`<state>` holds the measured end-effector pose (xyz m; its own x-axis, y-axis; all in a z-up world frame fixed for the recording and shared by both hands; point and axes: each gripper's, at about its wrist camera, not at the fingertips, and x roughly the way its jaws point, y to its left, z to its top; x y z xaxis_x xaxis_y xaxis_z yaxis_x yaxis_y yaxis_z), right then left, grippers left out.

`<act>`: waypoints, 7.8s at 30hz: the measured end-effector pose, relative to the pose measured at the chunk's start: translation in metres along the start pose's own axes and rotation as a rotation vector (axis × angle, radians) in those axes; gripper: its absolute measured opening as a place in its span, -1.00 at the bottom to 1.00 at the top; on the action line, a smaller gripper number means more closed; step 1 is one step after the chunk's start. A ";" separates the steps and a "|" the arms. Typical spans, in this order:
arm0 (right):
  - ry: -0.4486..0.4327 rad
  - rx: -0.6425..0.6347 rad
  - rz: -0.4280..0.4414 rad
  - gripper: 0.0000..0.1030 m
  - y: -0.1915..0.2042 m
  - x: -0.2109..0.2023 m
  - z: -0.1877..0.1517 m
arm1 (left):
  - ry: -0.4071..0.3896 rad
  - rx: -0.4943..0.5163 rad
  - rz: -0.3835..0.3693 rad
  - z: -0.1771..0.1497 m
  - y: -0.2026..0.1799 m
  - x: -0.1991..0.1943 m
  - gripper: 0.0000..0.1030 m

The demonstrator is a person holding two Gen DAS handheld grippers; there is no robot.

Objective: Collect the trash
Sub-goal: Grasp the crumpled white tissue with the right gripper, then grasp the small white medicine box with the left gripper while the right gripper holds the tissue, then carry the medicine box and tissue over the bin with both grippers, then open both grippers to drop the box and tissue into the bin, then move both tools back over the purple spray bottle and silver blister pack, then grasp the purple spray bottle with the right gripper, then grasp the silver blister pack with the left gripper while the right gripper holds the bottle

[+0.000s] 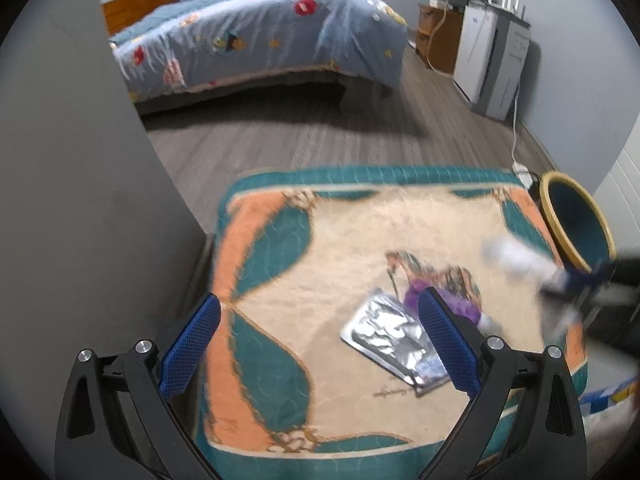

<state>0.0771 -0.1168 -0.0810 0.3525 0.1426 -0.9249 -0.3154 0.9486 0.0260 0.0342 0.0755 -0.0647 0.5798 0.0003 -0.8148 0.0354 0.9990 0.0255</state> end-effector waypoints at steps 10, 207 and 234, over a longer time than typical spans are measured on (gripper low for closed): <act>-0.064 0.139 -0.019 -0.53 -0.061 -0.006 0.004 | 0.123 0.037 -0.097 -0.052 -0.074 0.045 0.90; 0.136 -0.254 0.085 -0.10 0.055 0.138 0.015 | 0.110 -0.117 0.021 0.009 0.028 0.044 0.90; 0.047 0.008 0.053 -0.35 -0.056 0.098 0.044 | 0.302 -0.101 -0.102 -0.035 -0.065 0.127 0.90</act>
<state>0.1679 -0.1433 -0.1563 0.2935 0.1790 -0.9391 -0.3254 0.9423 0.0780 0.0771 0.0119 -0.1897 0.3092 -0.1021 -0.9455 -0.0085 0.9939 -0.1101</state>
